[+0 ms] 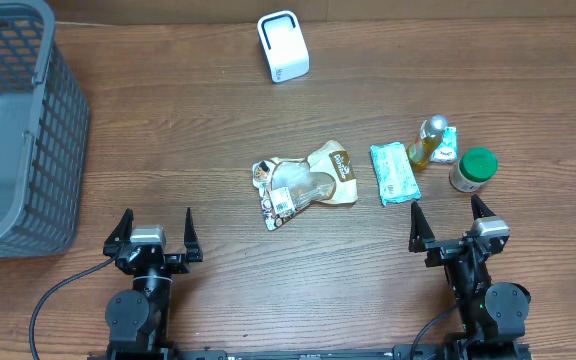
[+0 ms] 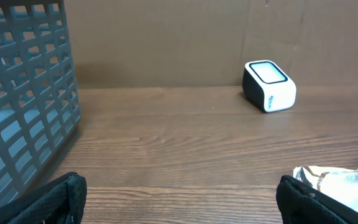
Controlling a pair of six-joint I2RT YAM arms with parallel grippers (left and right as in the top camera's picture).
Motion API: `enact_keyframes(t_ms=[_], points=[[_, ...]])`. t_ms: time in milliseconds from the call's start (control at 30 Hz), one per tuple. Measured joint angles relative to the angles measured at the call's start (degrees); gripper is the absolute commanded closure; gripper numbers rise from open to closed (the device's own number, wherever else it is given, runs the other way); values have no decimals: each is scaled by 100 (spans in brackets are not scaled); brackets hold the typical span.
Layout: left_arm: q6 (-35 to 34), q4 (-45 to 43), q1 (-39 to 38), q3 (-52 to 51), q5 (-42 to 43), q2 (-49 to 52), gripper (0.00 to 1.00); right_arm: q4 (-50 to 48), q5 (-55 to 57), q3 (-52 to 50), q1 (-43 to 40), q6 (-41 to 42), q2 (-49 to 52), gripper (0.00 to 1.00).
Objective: Scan the item barcode
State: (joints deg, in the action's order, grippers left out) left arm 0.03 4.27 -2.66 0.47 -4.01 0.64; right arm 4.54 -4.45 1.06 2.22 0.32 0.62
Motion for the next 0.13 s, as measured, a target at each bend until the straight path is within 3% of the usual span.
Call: enact_keyframes(t_ms=[133], points=[[0, 0, 0, 0, 2, 0, 1, -2, 0, 0, 0, -2, 0, 0]])
